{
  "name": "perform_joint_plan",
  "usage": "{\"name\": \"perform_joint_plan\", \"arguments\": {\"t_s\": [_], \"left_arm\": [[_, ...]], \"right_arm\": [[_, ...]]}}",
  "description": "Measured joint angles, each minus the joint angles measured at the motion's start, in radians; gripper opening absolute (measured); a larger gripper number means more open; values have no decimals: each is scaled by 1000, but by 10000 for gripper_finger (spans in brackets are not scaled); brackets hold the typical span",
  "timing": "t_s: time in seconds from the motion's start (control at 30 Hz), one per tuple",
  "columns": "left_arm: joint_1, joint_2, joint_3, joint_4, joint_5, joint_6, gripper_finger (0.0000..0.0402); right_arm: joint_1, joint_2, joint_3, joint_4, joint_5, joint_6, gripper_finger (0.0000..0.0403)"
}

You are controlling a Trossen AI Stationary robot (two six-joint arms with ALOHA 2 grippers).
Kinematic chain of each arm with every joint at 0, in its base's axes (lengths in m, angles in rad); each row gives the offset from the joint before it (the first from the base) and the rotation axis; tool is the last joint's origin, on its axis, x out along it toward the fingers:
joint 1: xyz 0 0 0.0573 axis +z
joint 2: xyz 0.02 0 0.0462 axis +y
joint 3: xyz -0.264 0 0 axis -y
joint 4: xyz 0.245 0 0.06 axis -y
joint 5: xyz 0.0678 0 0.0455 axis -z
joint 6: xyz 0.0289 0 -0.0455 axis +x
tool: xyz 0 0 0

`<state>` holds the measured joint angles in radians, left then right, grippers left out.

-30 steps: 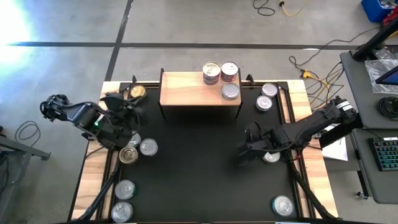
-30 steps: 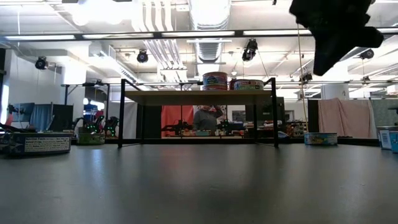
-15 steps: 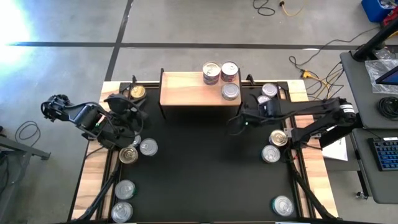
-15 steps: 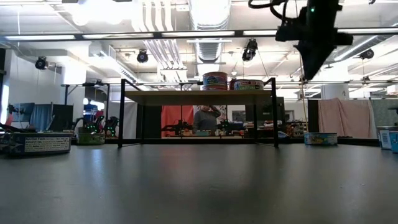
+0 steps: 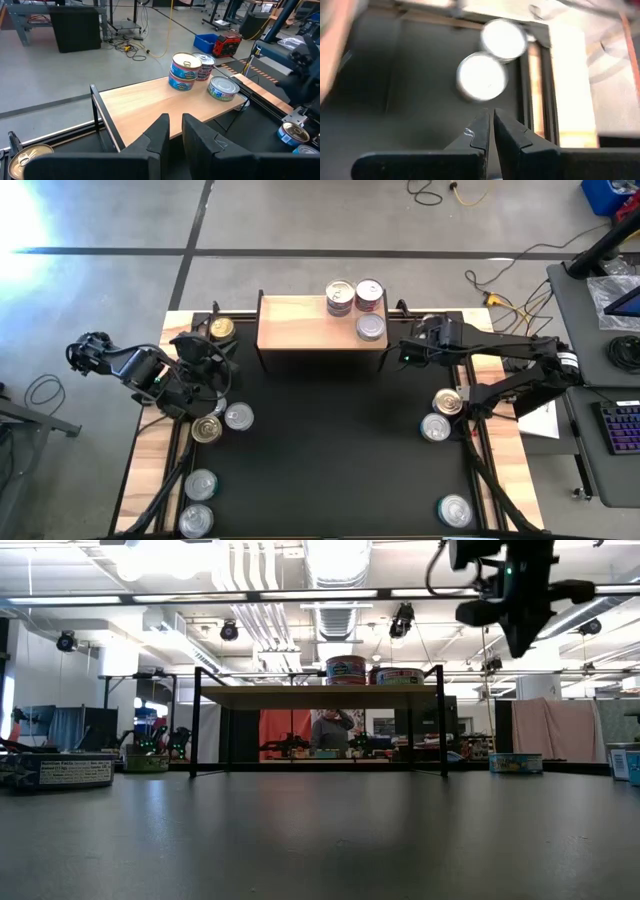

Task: Stack canned seafood by type on shelf
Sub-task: Stack the white-green tuna can on top of the other green tuna can on the shelf

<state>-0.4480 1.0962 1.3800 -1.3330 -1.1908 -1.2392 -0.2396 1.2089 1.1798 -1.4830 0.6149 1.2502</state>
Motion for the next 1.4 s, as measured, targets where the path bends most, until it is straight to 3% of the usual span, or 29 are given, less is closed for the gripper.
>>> {"name": "perform_joint_plan", "arguments": {"t_s": [0.2, 0.4, 0.63, 0.83, 1.1, 1.3, 1.4], "left_arm": [[0, 1, 0, 6, -1, 0, 36], [0, 1, 0, 8, 41, 0, 36], [0, 2, 0, 9, 83, 0, 36], [0, 2, 0, 9, 81, -1, 36], [14, -9, 0, 10, -24, -12, 36], [70, -18, 59, 13, 285, 39, 36], [70, -8, 81, 17, 319, 85, 36]], "right_arm": [[-172, -51, -103, 47, 41, 318, 18], [-318, -115, -226, 384, -18, 222, 18], [-550, -155, -387, 714, -237, 264, 18], [-646, -152, -458, 858, -242, 379, 18], [-773, -23, -472, 952, -293, 399, 18], [-826, 89, -474, 1169, -326, 280, 18], [-834, 134, -466, 1240, -297, 292, 18]]}}
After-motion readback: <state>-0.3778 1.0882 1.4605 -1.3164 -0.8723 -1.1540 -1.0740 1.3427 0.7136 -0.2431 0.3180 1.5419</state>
